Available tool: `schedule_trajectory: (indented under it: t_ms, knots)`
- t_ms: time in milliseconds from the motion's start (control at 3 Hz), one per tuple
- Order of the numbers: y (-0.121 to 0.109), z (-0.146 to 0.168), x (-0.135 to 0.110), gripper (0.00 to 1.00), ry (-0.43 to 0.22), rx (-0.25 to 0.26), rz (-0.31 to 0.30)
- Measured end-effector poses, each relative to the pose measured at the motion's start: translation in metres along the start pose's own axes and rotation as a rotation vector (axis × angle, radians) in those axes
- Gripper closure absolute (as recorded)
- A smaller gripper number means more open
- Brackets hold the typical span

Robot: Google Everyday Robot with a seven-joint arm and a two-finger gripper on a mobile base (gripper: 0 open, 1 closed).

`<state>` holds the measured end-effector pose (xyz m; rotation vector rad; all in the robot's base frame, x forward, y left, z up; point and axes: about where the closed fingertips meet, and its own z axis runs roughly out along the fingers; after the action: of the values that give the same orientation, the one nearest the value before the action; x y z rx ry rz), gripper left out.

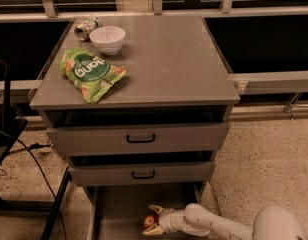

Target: Pick apple from bottom drawer and place on counter

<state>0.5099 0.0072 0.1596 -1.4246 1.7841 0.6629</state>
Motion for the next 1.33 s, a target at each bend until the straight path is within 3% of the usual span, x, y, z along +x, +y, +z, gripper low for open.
schedule_trajectory:
  t_ms: [1333]
  knots:
    - [-0.003,0.01,0.017,0.35,0.129,-0.053,-0.063]
